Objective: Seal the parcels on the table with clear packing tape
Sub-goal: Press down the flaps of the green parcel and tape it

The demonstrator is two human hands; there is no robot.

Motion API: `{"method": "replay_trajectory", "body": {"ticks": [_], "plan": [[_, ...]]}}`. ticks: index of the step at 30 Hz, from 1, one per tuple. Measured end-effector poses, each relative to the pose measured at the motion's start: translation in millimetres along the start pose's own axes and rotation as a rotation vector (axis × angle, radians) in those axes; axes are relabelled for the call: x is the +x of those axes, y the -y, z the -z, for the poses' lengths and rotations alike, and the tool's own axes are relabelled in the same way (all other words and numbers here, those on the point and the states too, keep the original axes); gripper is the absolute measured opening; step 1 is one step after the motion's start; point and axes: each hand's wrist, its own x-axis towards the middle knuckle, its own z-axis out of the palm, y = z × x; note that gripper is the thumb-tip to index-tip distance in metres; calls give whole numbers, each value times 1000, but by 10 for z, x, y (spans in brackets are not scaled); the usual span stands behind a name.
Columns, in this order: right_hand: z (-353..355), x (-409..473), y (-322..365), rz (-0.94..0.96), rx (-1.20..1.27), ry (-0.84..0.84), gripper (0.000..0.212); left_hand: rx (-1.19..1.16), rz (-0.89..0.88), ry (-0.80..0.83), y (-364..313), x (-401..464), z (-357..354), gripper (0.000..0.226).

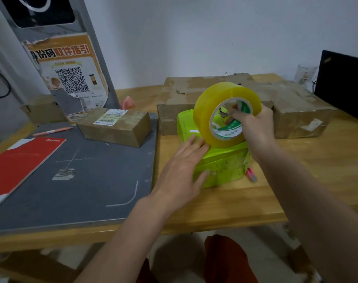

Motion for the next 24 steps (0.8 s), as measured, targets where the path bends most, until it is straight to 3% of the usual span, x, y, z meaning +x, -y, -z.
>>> {"method": "replay_trajectory", "body": {"ticks": [5,7,10,12,19,24], "plan": [[4,19,-21,-5,-5,-3,17,-40,-78,-169,68,-156,-42,45],[25,17,-26,-14,7,2,16,101,-75,-185,18,-156,-50,46],[17,11,-8,-22,7,10,16,416,40,-88,-216,-25,-62,63],[13,7,1,-16,2,12,20,490,102,-46,-351,93,-112,71],[-10,-34,7,3,-7,29,17,341,-53,-174,-97,26,-148,47],[-5,-57,70,-69,39,18,25,233,-89,-300,107,-76,-68,44]]}}
